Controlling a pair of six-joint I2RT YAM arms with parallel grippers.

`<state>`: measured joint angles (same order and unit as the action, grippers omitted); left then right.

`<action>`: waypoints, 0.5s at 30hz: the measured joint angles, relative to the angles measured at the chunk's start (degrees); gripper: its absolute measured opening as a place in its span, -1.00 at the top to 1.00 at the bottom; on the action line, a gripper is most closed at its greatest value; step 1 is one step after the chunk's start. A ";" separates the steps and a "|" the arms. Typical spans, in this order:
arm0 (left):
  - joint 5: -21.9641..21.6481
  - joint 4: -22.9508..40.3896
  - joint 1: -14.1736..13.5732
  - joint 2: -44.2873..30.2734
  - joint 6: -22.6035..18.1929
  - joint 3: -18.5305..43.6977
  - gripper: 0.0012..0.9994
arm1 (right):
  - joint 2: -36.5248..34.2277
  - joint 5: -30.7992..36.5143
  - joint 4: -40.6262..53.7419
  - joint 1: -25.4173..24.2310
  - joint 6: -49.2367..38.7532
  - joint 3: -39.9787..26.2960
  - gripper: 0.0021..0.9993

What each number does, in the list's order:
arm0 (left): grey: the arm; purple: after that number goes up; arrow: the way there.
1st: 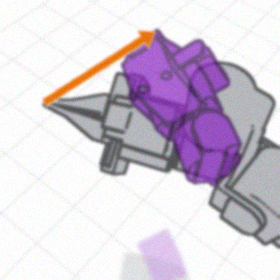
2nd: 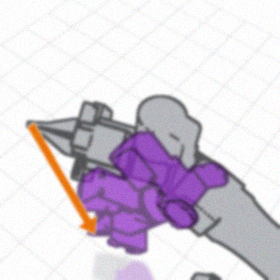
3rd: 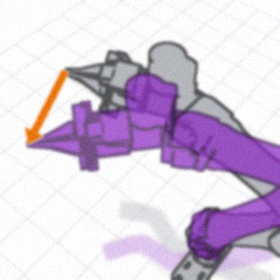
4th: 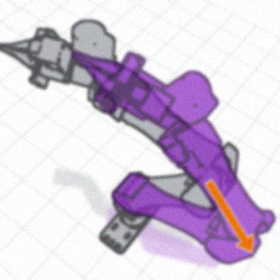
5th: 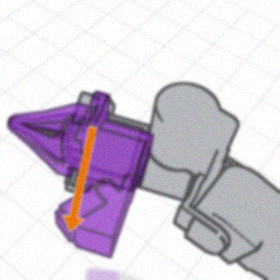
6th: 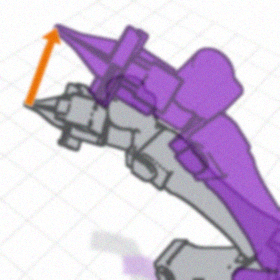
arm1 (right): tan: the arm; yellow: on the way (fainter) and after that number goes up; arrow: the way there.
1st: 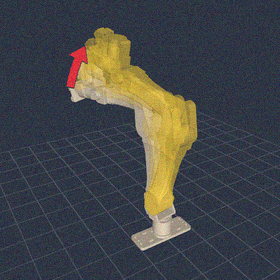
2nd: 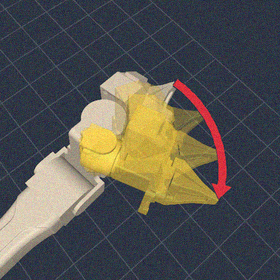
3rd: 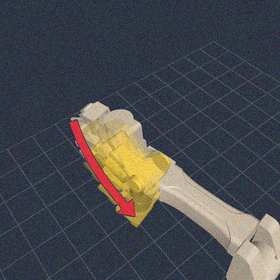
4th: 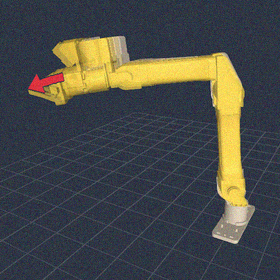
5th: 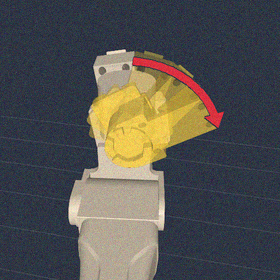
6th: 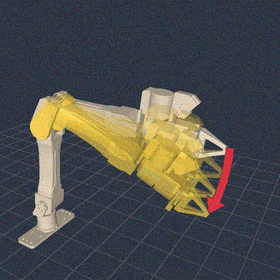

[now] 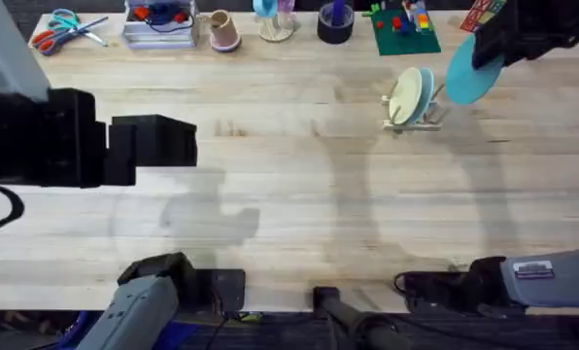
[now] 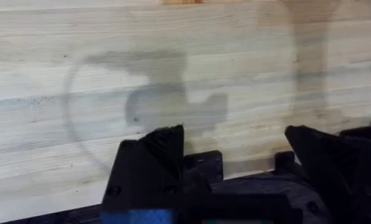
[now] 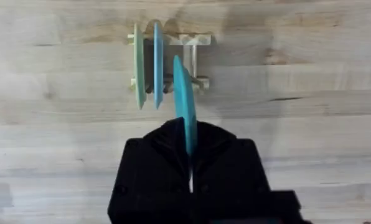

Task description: Pick up the plates from the table one by one and place each into a slot on the dish rack.

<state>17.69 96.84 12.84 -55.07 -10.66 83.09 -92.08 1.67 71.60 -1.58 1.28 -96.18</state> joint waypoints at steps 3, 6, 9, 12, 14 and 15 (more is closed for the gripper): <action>0.02 0.00 0.00 0.00 0.00 0.00 -0.99 | -1.20 -0.01 -0.51 0.00 0.00 0.00 0.95; 0.02 0.00 0.00 0.00 0.00 0.00 -0.99 | -1.71 -0.01 -1.41 0.00 0.00 0.02 0.95; 0.02 0.00 0.00 0.00 0.01 0.00 -0.99 | -1.74 0.00 -2.00 0.00 0.00 0.02 0.95; 0.00 0.00 0.00 0.00 0.00 0.00 -0.99 | -1.75 -0.01 -2.15 0.00 0.00 0.02 0.95; 0.02 0.00 0.00 0.00 0.00 0.00 -0.99 | -1.76 0.00 -2.15 0.00 0.00 0.02 0.95; 0.02 0.00 0.00 0.00 0.00 0.00 -0.99 | -1.76 -0.02 -2.15 0.00 0.00 0.02 0.95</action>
<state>17.72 96.84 12.84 -55.07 -10.66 83.09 -93.84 1.65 69.45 -1.58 1.28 -96.16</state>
